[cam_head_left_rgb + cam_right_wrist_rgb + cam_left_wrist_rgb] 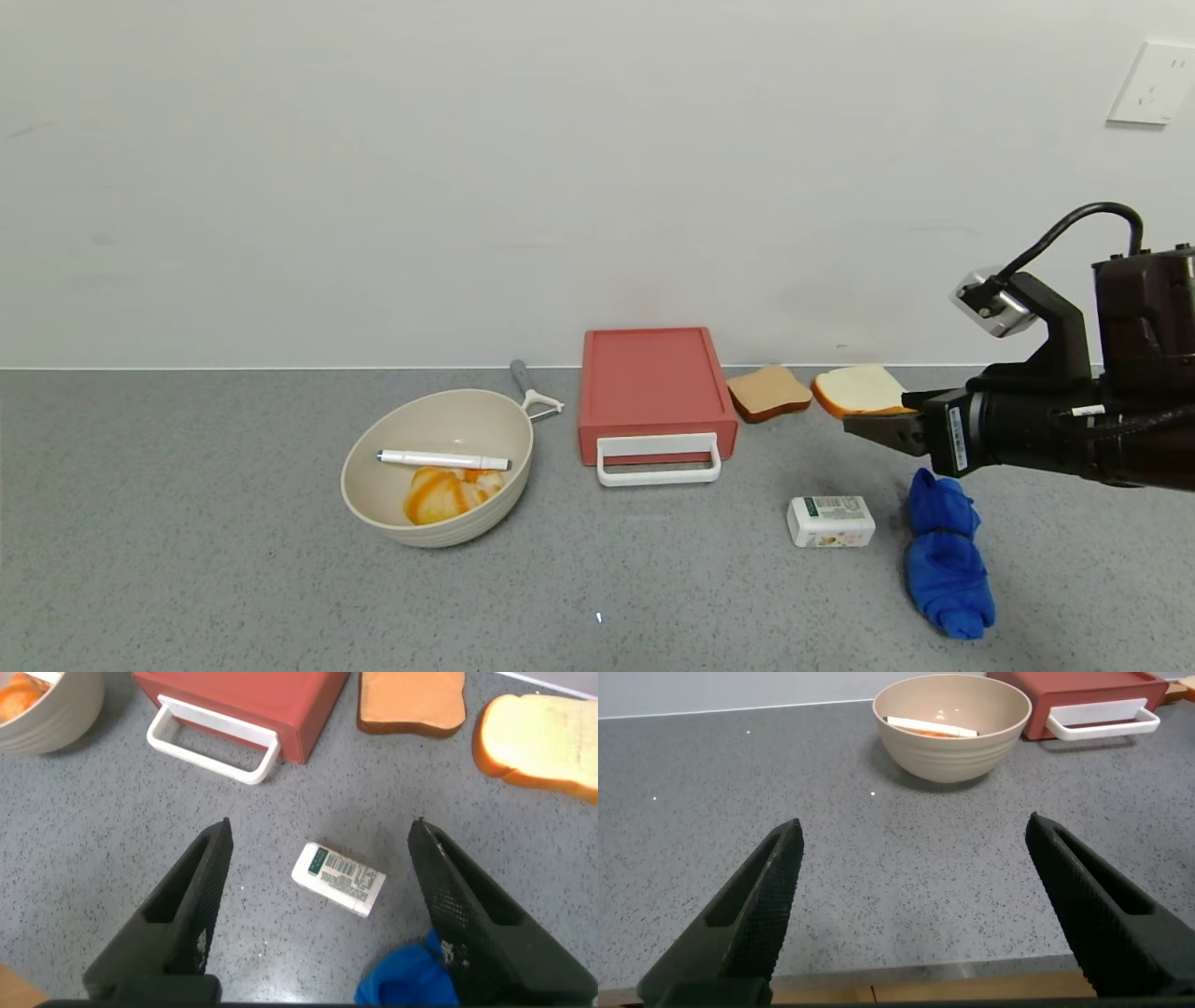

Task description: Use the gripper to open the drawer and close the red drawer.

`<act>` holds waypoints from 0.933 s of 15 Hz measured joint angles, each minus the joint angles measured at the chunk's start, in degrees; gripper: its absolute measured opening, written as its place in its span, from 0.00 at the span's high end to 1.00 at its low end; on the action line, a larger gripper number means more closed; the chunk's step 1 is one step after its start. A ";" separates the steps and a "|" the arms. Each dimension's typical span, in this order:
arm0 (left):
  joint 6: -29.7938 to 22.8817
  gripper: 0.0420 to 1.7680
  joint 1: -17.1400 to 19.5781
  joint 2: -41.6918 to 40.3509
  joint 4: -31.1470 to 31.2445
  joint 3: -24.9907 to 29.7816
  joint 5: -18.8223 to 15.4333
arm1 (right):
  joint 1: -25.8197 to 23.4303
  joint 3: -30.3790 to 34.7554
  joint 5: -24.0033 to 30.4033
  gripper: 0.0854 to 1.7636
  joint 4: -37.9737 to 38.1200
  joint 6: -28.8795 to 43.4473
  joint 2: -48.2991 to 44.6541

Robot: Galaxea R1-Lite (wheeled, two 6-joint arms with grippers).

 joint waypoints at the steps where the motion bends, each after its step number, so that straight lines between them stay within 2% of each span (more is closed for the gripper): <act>1: 0.00 0.03 0.00 0.00 0.00 0.00 0.00 | -0.06 0.59 0.00 0.20 0.02 -0.02 -0.45; 8: 0.00 0.03 0.00 0.00 -0.02 0.00 0.01 | -1.27 5.61 -0.24 0.10 0.57 0.12 -7.40; 12: -0.02 0.03 0.00 0.00 0.00 0.00 0.00 | -2.17 10.07 -0.96 0.07 0.94 0.06 -15.77; 14: 0.00 0.03 0.00 0.00 0.00 0.00 0.00 | -2.39 11.78 -2.99 0.06 1.35 -0.02 -20.68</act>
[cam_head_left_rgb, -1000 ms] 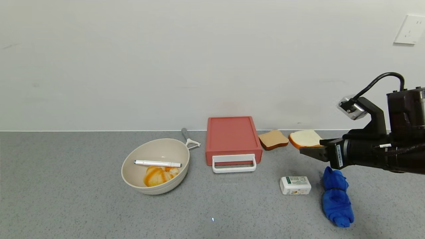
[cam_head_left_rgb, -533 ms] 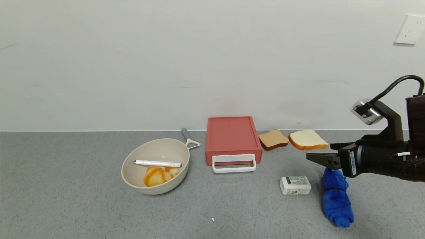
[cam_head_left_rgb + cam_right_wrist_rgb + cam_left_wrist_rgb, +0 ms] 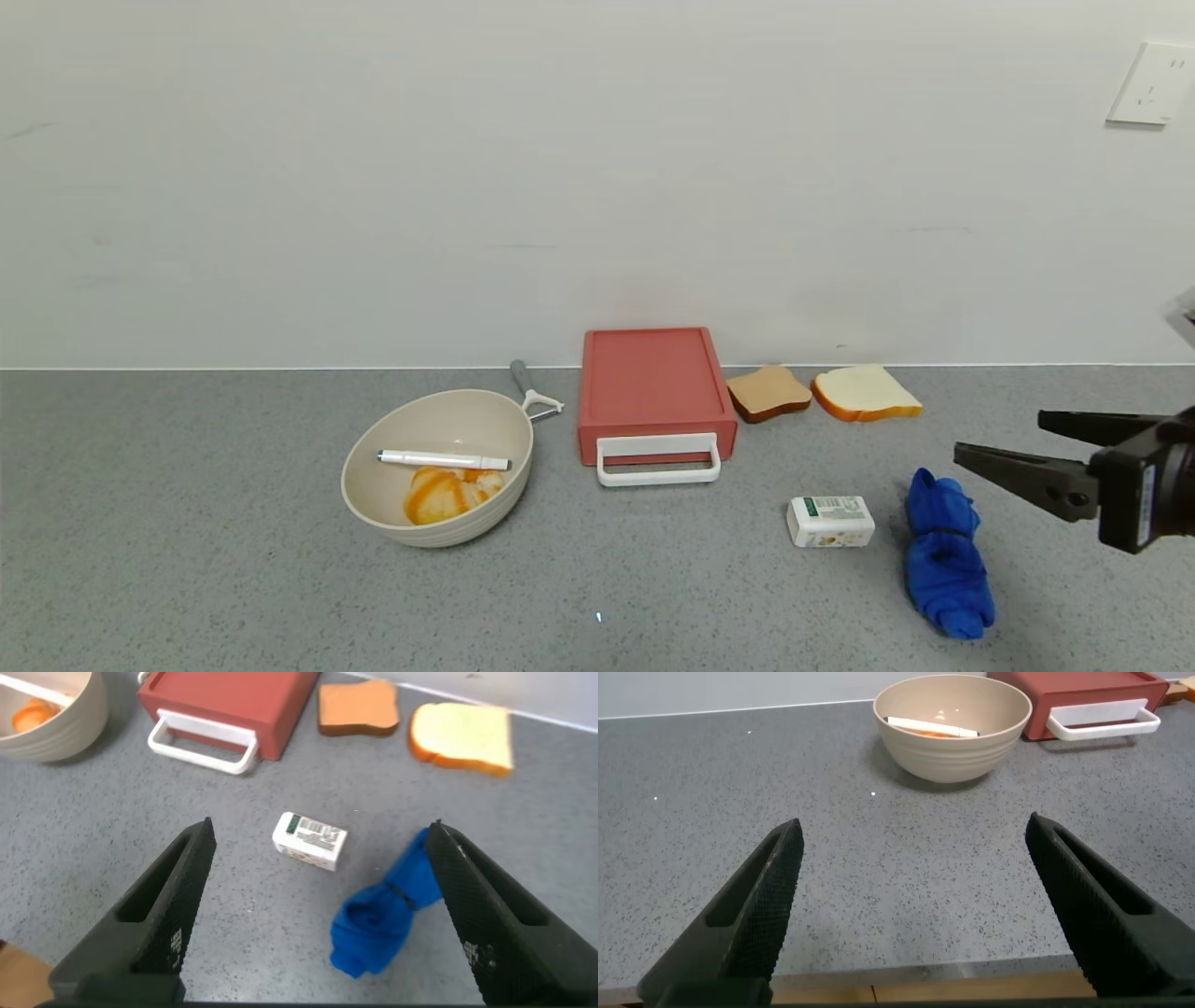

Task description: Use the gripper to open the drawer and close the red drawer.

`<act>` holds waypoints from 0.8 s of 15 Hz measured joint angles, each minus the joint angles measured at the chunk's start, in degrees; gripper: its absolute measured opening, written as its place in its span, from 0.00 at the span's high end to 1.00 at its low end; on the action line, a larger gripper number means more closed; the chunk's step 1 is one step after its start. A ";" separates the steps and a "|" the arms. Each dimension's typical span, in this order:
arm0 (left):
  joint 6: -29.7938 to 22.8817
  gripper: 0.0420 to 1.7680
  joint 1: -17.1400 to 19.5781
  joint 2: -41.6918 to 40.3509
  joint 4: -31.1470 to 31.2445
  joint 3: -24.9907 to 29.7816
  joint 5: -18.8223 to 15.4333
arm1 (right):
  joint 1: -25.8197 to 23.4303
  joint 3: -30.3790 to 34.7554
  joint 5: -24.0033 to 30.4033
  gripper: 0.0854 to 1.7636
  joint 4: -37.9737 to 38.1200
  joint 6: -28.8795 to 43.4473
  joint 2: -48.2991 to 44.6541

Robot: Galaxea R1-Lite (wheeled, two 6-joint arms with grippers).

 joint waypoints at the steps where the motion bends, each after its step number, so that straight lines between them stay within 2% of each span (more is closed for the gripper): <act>1: 0.00 0.03 0.00 0.00 0.00 0.00 0.01 | -0.09 0.50 -1.38 0.06 1.10 -0.02 -2.79; 7: -0.02 0.03 -0.02 0.00 0.00 0.00 0.01 | -1.28 -0.44 -4.82 0.05 17.10 -0.02 -21.72; 12: -0.02 0.03 0.00 0.00 0.00 0.00 0.01 | -7.80 -3.12 -6.17 0.04 29.56 -0.13 -35.86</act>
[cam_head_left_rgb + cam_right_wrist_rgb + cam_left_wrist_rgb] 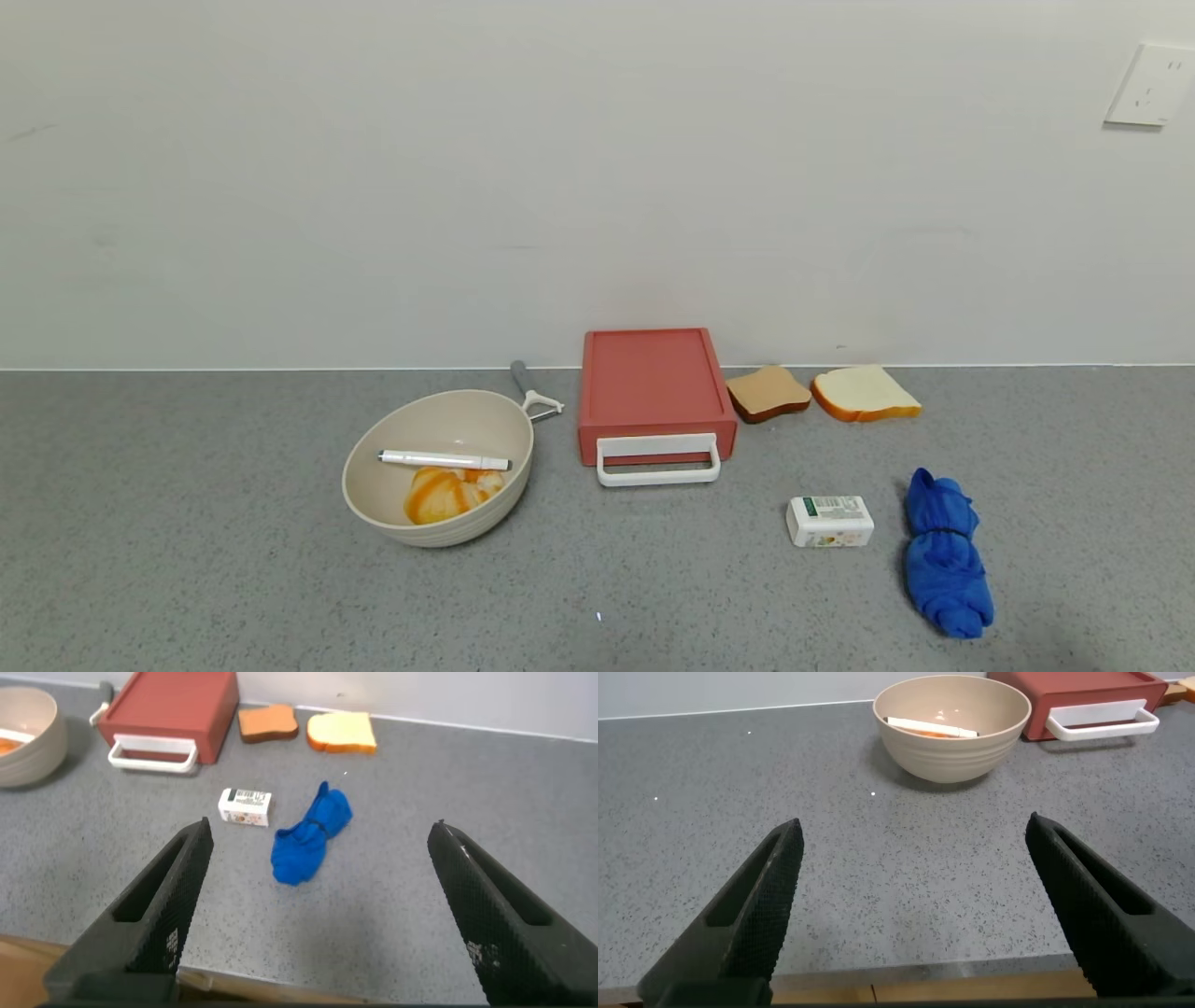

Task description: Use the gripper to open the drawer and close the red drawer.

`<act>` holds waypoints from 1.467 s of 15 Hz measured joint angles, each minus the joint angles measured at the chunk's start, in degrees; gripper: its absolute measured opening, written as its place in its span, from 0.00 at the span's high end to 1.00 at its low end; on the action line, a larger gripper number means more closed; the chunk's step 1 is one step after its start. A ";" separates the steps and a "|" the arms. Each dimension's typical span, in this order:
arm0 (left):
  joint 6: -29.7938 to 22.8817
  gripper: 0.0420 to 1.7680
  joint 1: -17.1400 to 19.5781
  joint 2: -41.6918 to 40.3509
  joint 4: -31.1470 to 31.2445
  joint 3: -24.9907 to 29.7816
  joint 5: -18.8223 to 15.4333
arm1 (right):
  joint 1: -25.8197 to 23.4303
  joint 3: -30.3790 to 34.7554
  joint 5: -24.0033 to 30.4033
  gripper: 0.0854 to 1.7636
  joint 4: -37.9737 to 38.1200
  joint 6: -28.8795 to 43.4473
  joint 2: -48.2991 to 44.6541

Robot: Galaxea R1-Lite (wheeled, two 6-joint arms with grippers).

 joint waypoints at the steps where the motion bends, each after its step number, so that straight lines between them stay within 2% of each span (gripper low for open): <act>1: 0.02 0.03 0.00 0.00 0.00 0.00 -0.01 | -1.16 -0.90 -0.02 0.04 2.45 0.00 -2.60; 4: 0.00 0.03 0.00 0.00 0.00 0.00 -0.01 | -4.44 -3.91 0.11 0.04 9.12 -0.02 -8.69; 8: 0.00 0.03 0.00 0.00 0.00 0.00 -0.01 | -6.12 -4.07 0.35 0.04 14.29 -0.02 -15.35; 14: 0.02 0.03 0.00 0.00 0.00 0.00 0.00 | -6.53 2.84 0.41 0.04 14.97 -0.10 -25.27; 16: 0.00 0.03 0.00 0.00 0.00 0.00 -0.01 | -6.55 6.07 0.26 0.04 13.23 -0.21 -28.09; 22: 0.00 0.03 -0.02 0.00 0.00 0.00 0.00 | -6.68 21.20 -0.61 0.04 -4.13 -2.91 -32.06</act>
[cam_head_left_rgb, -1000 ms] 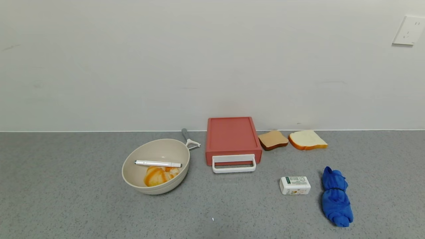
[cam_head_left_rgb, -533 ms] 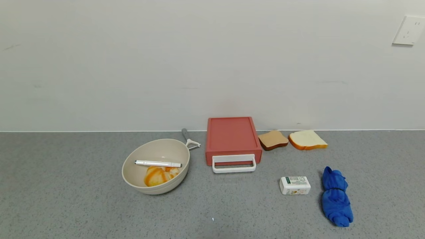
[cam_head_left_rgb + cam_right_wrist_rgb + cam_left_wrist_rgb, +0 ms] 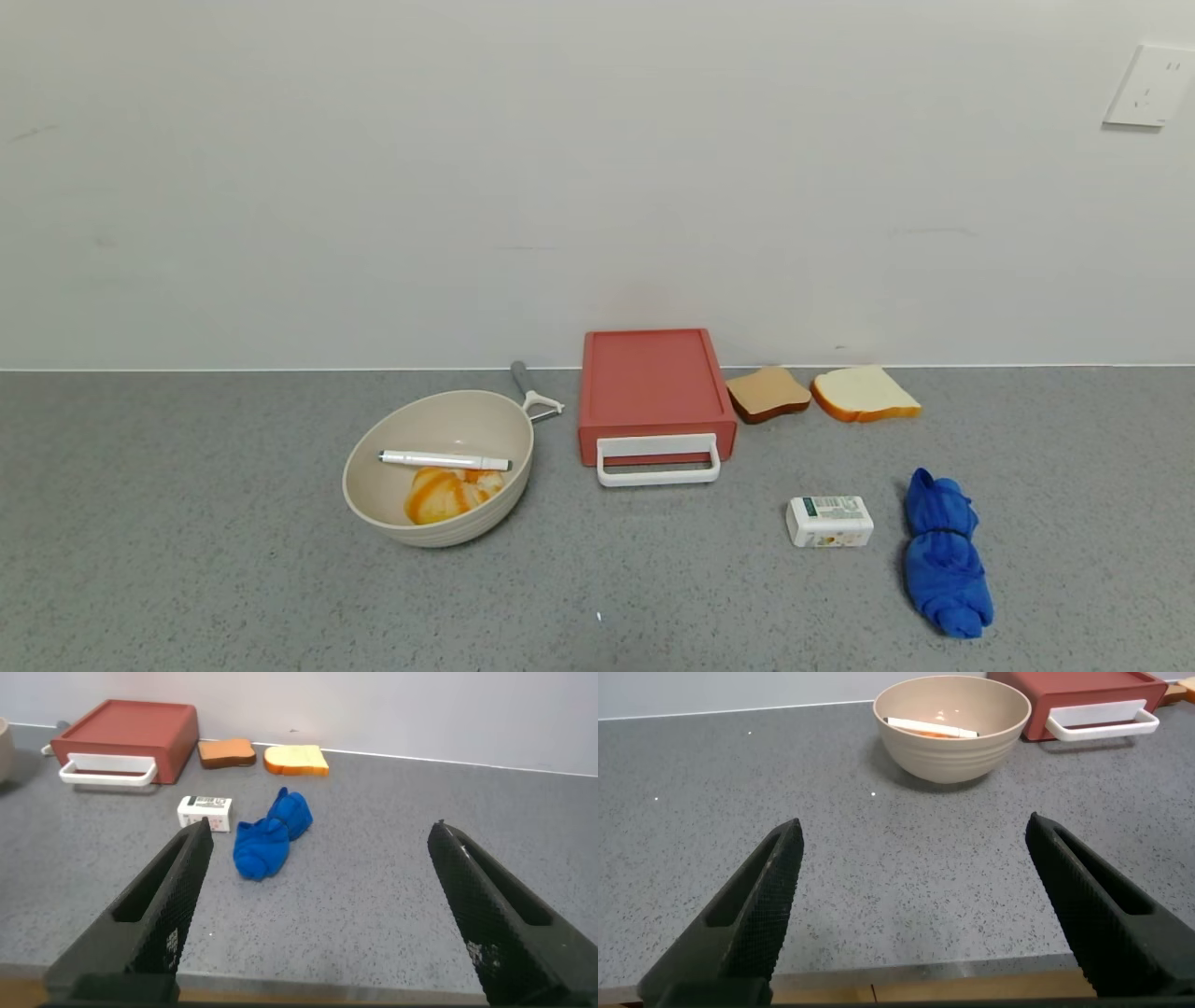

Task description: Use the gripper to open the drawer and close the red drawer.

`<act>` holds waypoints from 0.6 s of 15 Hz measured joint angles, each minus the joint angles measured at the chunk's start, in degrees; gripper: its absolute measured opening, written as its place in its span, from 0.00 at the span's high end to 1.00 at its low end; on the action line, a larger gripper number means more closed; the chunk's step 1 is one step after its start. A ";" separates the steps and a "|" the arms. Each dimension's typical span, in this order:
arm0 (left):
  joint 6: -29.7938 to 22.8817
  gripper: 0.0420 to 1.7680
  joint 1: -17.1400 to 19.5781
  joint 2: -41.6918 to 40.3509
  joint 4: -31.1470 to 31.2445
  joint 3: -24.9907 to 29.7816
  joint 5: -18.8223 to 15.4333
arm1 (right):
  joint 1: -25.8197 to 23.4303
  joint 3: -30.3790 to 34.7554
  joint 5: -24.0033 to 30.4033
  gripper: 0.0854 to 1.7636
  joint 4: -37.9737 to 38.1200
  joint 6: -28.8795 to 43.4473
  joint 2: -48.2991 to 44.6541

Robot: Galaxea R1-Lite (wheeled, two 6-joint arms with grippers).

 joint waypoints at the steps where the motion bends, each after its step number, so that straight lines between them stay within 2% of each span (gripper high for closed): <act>1: 0.02 0.03 0.00 0.00 0.00 0.00 -0.01 | 0.00 2.62 -0.40 0.04 -2.79 -0.13 -0.13; 7: 0.00 0.03 0.02 0.00 0.00 0.00 -0.01 | 0.00 18.12 -2.99 0.04 -17.70 -0.24 -0.35; 9: 0.02 0.03 0.02 0.00 0.00 0.00 0.00 | 0.00 19.93 -1.48 0.04 -18.33 0.69 -0.38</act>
